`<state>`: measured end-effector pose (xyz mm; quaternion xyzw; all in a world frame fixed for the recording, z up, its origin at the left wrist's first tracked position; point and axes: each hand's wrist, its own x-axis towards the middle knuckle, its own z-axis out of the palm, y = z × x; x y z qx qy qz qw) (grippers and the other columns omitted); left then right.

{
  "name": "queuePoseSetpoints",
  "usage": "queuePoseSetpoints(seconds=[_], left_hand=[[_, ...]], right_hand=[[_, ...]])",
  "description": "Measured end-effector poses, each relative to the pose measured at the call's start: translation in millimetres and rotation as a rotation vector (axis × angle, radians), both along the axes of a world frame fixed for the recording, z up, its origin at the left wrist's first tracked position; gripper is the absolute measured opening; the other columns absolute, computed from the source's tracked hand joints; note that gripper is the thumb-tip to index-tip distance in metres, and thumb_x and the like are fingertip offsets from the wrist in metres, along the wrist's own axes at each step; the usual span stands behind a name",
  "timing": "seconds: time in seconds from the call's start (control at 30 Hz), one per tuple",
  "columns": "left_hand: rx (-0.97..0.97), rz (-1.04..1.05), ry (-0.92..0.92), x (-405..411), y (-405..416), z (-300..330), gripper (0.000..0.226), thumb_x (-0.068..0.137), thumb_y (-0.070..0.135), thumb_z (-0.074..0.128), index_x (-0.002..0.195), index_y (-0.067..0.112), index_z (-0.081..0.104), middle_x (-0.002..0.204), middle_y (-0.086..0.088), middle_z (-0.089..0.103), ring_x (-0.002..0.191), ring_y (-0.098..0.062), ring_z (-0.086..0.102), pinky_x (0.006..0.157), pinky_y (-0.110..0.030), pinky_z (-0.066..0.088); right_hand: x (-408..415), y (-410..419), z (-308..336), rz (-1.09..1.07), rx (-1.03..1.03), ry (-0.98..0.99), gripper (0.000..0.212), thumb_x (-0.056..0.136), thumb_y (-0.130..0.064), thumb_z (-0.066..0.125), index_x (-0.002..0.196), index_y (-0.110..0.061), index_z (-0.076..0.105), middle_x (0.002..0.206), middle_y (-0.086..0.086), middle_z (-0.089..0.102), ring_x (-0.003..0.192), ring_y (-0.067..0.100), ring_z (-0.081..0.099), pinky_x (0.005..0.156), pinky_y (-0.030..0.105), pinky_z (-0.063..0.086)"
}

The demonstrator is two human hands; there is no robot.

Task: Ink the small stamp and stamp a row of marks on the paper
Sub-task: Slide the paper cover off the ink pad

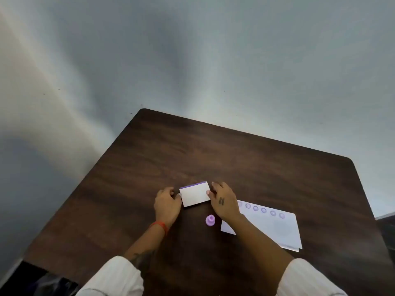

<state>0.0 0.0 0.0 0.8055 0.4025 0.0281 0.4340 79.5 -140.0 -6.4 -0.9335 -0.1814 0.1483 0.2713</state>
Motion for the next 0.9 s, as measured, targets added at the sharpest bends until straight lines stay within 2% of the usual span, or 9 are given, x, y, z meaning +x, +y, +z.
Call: queuePoseSetpoints(seconds=[0.1, 0.2, 0.33, 0.6, 0.73, 0.9], left_hand=[[-0.079, 0.01, -0.027, 1, -1, -1, 0.03, 0.085, 0.013, 0.06, 0.114, 0.006, 0.063, 0.115, -0.018, 0.064, 0.099, -0.032, 0.063, 0.09, -0.044, 0.052], [-0.095, -0.026, -0.01, 1, -5, -2, 0.032, 0.087, 0.01, 0.056, 0.118, 0.01, 0.062, 0.114, -0.016, 0.067, 0.095, -0.031, 0.065, 0.09, -0.043, 0.051], [-0.075, -0.036, 0.01, 4, -7, -3, 0.036, 0.089, 0.008, 0.053, 0.124, 0.01, 0.057, 0.118, -0.016, 0.065, 0.1, -0.03, 0.064, 0.094, -0.042, 0.049], [-0.05, 0.027, -0.025, 4, -4, 6, 0.036, 0.09, 0.008, 0.05, 0.126, 0.006, 0.054, 0.127, -0.017, 0.059, 0.112, -0.031, 0.057, 0.099, -0.042, 0.046], [-0.024, 0.129, -0.08, 1, 12, 17, 0.037, 0.089, 0.008, 0.054, 0.125, 0.005, 0.054, 0.13, -0.017, 0.056, 0.117, -0.031, 0.053, 0.101, -0.04, 0.042], [0.018, 0.196, -0.097, -20, 34, 18, 0.038, 0.087, 0.011, 0.058, 0.124, 0.002, 0.054, 0.13, -0.018, 0.055, 0.118, -0.032, 0.053, 0.103, -0.041, 0.041]], right_hand=[[3, 6, -2, -0.028, 0.016, 0.035, 0.034, 0.09, -0.025, 0.054, 0.119, -0.009, 0.057, 0.121, 0.014, 0.058, 0.107, 0.025, 0.055, 0.089, 0.033, 0.044], [3, 9, -3, -0.061, 0.036, 0.045, 0.03, 0.086, -0.022, 0.058, 0.114, -0.01, 0.061, 0.11, 0.013, 0.063, 0.098, 0.024, 0.057, 0.08, 0.03, 0.044], [4, 11, -4, -0.094, 0.02, 0.024, 0.031, 0.086, -0.024, 0.06, 0.115, -0.013, 0.062, 0.108, 0.011, 0.064, 0.095, 0.023, 0.058, 0.078, 0.032, 0.046], [2, 21, 8, -0.156, 0.1, -0.083, 0.026, 0.085, -0.024, 0.061, 0.106, -0.009, 0.066, 0.097, 0.012, 0.067, 0.083, 0.022, 0.059, 0.066, 0.025, 0.041], [-1, 37, 19, -0.099, 0.163, -0.127, 0.026, 0.084, -0.02, 0.061, 0.108, -0.01, 0.065, 0.096, 0.011, 0.064, 0.086, 0.025, 0.06, 0.068, 0.023, 0.037], [-16, 64, 25, 0.031, 0.205, -0.111, 0.036, 0.084, -0.016, 0.062, 0.12, -0.01, 0.058, 0.108, 0.012, 0.063, 0.098, 0.026, 0.059, 0.082, 0.026, 0.043]])
